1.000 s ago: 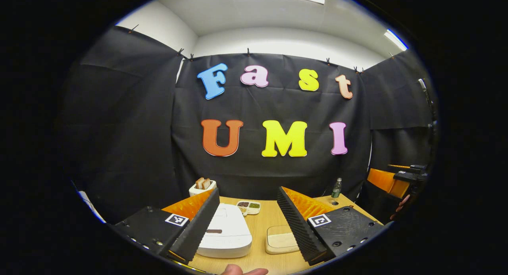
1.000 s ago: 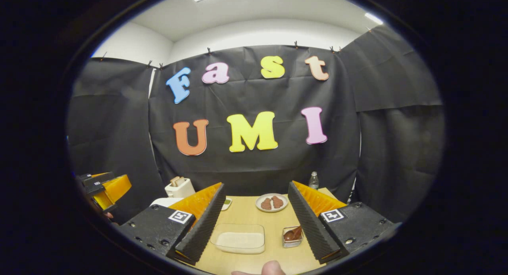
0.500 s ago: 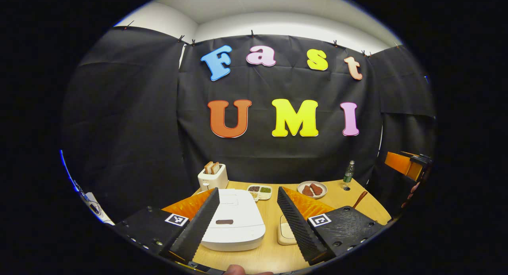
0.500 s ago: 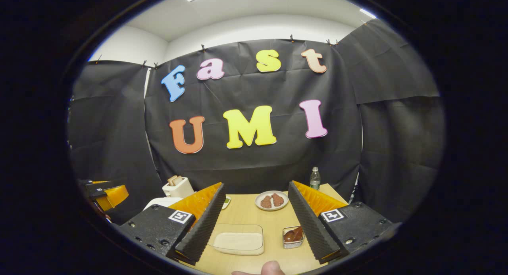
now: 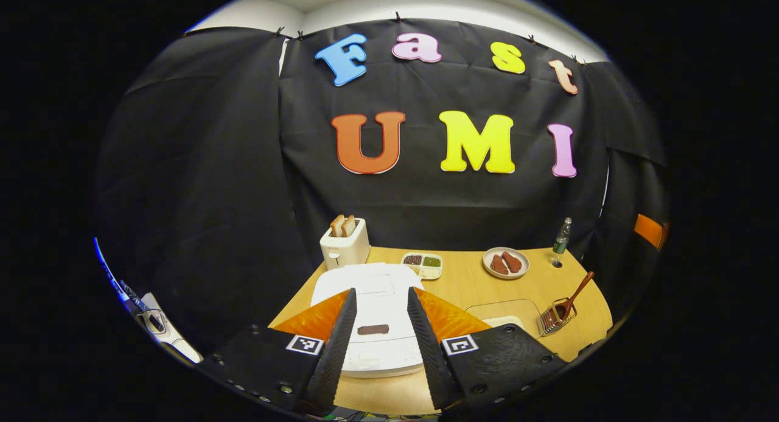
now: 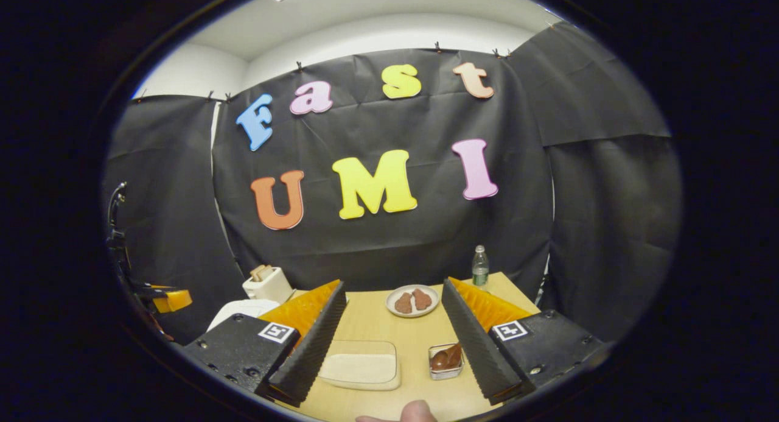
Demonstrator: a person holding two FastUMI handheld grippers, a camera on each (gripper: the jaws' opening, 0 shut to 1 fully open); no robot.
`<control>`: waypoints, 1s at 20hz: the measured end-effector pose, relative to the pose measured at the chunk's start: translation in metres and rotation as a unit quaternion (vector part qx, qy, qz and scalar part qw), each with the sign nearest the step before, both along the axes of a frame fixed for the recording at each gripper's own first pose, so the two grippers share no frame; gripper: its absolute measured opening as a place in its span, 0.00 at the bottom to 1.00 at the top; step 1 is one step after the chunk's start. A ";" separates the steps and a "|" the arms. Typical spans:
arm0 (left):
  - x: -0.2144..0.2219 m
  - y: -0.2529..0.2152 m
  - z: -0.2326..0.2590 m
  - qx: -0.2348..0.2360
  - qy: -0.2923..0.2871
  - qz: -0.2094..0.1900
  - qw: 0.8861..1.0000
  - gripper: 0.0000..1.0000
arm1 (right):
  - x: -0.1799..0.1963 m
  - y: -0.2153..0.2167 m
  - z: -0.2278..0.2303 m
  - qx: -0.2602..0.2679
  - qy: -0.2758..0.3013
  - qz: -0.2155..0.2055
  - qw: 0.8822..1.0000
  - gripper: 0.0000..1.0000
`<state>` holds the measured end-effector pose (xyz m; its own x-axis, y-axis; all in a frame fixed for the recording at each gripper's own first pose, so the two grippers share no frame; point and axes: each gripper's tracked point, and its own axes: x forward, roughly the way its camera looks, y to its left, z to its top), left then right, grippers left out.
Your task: Close the left gripper, press the button to open the rice cooker; take a wooden spoon from the chopstick holder with the right hand, scoop a spoonful of rice and pour it into the rice cooker, then put the wooden spoon back into the chopstick holder.
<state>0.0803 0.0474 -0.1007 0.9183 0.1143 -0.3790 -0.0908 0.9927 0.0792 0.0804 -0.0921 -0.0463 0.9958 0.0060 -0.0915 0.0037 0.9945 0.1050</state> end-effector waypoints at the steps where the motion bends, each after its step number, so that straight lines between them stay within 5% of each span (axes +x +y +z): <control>1: 0.003 0.009 -0.006 0.005 0.008 0.011 1.000 0.57 | -0.001 -0.003 -0.001 0.000 0.001 -0.003 1.000 1.00; 2: 0.006 0.013 -0.014 0.001 0.021 0.010 1.000 0.24 | -0.002 -0.006 -0.002 0.000 0.001 -0.006 1.000 1.00; 6: 0.014 0.019 -0.048 -0.035 0.086 0.000 0.996 0.00 | 0.001 -0.018 -0.009 0.000 0.012 -0.020 1.000 1.00; 11: 0.032 0.028 -0.091 -0.106 0.144 0.004 0.984 0.00 | 0.002 -0.027 -0.020 0.001 0.024 -0.031 0.999 0.99; 20: 0.043 0.032 -0.135 -0.143 0.206 0.021 0.968 0.00 | 0.010 -0.027 -0.031 -0.008 0.045 -0.036 0.998 1.00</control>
<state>0.1231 0.0797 -0.2354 0.6795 -0.0152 -0.7335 -0.1505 0.9756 -0.1596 0.0907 -0.1194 -0.0773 0.9812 -0.0674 -0.1806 0.0841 0.9927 0.0860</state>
